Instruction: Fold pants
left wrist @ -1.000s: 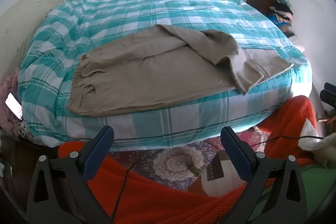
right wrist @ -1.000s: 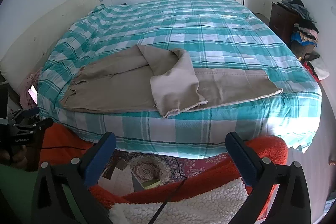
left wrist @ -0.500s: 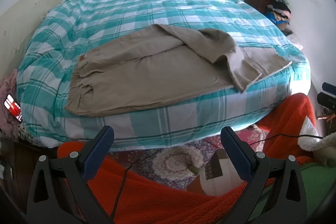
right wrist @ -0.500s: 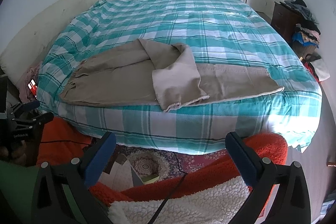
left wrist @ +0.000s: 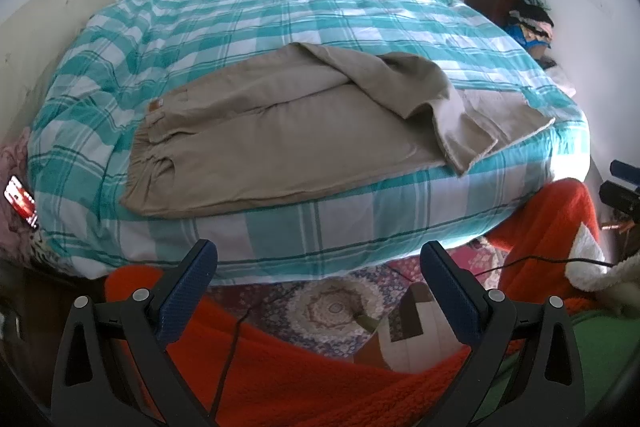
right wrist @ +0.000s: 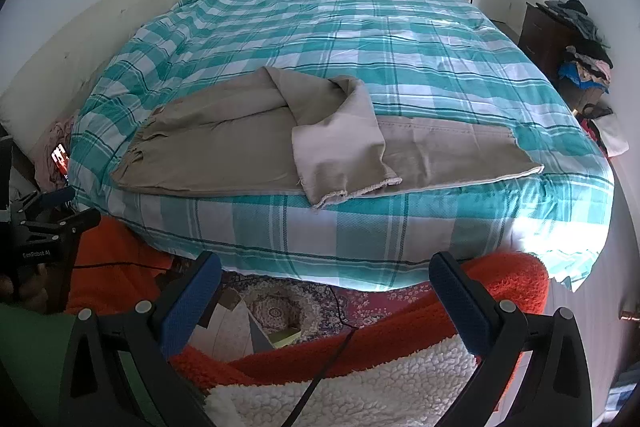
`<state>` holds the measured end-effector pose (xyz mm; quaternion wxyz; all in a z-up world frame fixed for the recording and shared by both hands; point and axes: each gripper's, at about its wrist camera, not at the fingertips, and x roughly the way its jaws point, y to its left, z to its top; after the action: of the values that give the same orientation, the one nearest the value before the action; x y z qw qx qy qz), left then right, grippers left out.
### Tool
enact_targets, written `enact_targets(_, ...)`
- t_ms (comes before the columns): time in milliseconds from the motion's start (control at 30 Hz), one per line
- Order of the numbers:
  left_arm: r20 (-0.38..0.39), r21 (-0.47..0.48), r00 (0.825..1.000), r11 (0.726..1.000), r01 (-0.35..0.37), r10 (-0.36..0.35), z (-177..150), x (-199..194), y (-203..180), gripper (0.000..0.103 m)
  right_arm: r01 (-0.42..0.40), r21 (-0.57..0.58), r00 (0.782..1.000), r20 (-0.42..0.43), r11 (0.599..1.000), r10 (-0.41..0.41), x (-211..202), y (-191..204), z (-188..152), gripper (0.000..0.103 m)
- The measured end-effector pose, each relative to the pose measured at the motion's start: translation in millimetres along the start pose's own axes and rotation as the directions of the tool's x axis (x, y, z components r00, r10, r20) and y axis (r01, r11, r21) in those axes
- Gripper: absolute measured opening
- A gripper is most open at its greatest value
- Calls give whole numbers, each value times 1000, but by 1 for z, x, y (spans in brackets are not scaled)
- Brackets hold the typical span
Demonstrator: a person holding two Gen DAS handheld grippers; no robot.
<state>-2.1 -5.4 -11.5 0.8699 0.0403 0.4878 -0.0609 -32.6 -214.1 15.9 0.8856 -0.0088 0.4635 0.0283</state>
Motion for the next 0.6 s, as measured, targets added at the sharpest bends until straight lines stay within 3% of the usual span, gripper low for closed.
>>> enact_targets(600,-5,14,1000,1000,9,-9,2,2,-4,102,-9,4,1000,-12,1000,9,5,2,-1,103)
